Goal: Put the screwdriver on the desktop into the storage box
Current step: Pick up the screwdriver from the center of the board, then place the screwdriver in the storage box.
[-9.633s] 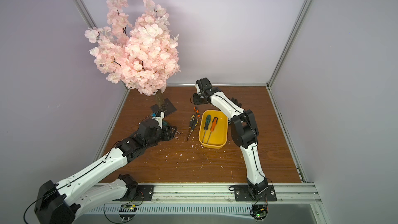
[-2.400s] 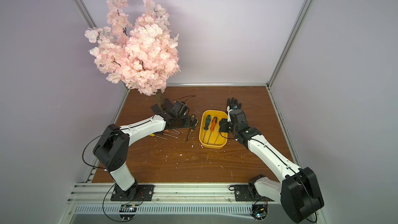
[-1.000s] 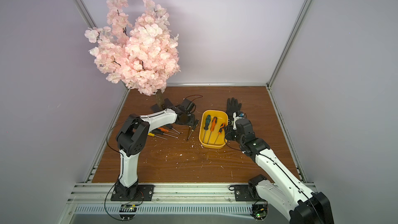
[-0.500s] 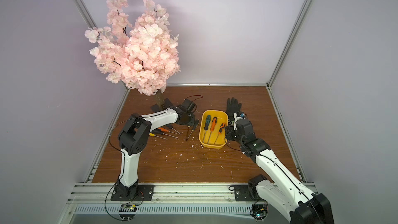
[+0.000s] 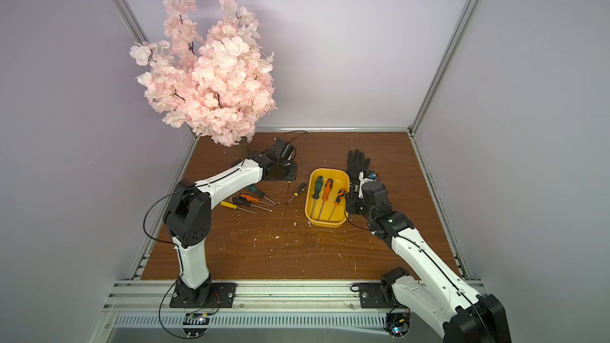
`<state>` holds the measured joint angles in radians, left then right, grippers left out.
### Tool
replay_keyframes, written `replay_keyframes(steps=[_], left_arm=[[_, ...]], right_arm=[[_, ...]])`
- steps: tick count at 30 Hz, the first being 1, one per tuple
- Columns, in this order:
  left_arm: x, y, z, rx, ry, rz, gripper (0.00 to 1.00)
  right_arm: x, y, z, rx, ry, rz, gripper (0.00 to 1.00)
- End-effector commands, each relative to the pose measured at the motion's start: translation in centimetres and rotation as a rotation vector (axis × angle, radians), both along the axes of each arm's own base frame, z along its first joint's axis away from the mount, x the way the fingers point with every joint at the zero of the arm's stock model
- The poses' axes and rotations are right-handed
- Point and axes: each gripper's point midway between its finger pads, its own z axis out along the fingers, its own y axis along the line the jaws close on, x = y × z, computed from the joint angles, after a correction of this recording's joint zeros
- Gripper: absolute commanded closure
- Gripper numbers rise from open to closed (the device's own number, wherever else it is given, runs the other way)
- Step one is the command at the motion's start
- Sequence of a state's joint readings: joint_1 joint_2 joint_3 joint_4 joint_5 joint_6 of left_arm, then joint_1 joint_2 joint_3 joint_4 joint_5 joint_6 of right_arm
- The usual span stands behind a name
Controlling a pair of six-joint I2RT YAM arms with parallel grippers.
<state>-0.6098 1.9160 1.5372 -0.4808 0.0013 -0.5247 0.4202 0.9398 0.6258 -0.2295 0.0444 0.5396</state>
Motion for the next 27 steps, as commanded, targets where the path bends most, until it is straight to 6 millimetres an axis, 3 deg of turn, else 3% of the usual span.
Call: replay_keyframes(steps=[1, 4, 9, 15, 20, 27], left_arm=[[-1.1, -2.6, 2.1, -0.068, 0.006, -0.044, 0.95], [-1.2, -3.7, 2.7, -0.081, -0.006, -0.056, 0.95], [-1.4, -3.5, 2.3, -0.078, 0.007, -0.041, 0.96], [-1.6, -4.3, 4.1, -0.133, -0.003, -0.048, 0.95], [-2.3, -7.1, 4.4, -0.169, 0.01, -0.094, 0.94], [-3.3, -12.7, 2.2, -0.183, 0.048, -0.168, 0.94]], right_arm=[[0.3, -0.2, 0.5, 0.015, -0.024, -0.017, 0.56], [0.2, -0.3, 0.4, 0.016, -0.021, -0.017, 0.56], [-0.1, -0.6, 0.2, 0.013, -0.02, -0.019, 0.55], [0.1, -0.6, 0.1, 0.017, -0.018, -0.015, 0.55], [0.4, -0.7, 0.7, 0.016, -0.033, -0.021, 0.55], [0.1, -1.6, 1.0, -0.008, -0.038, -0.034, 0.55]])
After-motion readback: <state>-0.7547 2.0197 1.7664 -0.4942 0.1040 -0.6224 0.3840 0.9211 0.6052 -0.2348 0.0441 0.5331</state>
